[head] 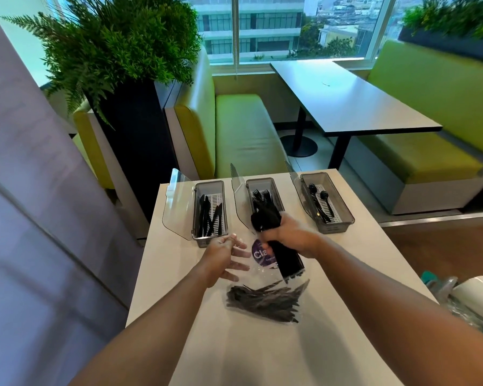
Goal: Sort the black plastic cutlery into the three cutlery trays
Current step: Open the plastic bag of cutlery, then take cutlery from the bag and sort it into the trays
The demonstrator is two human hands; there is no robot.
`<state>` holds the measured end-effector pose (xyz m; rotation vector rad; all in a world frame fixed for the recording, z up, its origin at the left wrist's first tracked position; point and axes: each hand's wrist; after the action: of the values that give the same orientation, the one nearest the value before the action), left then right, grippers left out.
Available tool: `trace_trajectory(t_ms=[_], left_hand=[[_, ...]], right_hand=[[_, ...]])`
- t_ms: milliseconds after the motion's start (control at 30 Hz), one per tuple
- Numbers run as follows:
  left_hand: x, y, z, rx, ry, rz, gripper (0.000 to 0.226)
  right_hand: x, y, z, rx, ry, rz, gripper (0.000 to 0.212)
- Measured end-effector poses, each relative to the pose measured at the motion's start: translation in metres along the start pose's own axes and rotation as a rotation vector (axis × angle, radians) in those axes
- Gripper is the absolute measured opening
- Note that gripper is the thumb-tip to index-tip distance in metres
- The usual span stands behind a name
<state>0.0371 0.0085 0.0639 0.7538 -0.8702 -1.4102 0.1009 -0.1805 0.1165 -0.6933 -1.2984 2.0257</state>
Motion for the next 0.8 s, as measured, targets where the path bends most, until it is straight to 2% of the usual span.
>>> trace_trajectory(t_ms=[167, 267, 467, 533, 633, 800], left_hand=[[-0.003, -0.007, 0.002, -0.153, -0.036, 0.125, 0.041], [-0.001, -0.014, 0.005, -0.281, -0.14, 0.15, 0.039], [0.006, -0.029, 0.006, -0.437, -0.296, 0.237, 0.038], [0.007, -0.034, 0.003, -0.414, -0.276, 0.223, 0.04], [0.006, -0.036, -0.006, -0.276, -0.096, 0.087, 0.04], [-0.002, -0.023, -0.015, -0.017, 0.033, -0.307, 0.021]], right_hand=[[-0.007, -0.023, 0.0, -0.172, 0.257, -0.329, 0.013], [-0.007, -0.029, -0.004, -0.187, 0.275, -0.483, 0.012], [-0.001, -0.026, -0.009, -0.157, 0.265, -0.479, 0.009], [0.002, -0.024, -0.011, -0.143, 0.248, -0.472, 0.012], [0.005, -0.019, -0.013, -0.126, 0.232, -0.465, 0.017], [0.012, -0.013, -0.013, -0.101, 0.228, -0.488, 0.007]])
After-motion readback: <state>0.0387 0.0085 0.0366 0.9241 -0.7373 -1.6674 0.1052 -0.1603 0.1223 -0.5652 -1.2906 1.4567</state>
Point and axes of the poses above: each hand's wrist, its own z-axis away from the middle knuckle, its own x-axis out of the palm, y = z × x, and after that the axes turned 6 degrees about -y, right-handed
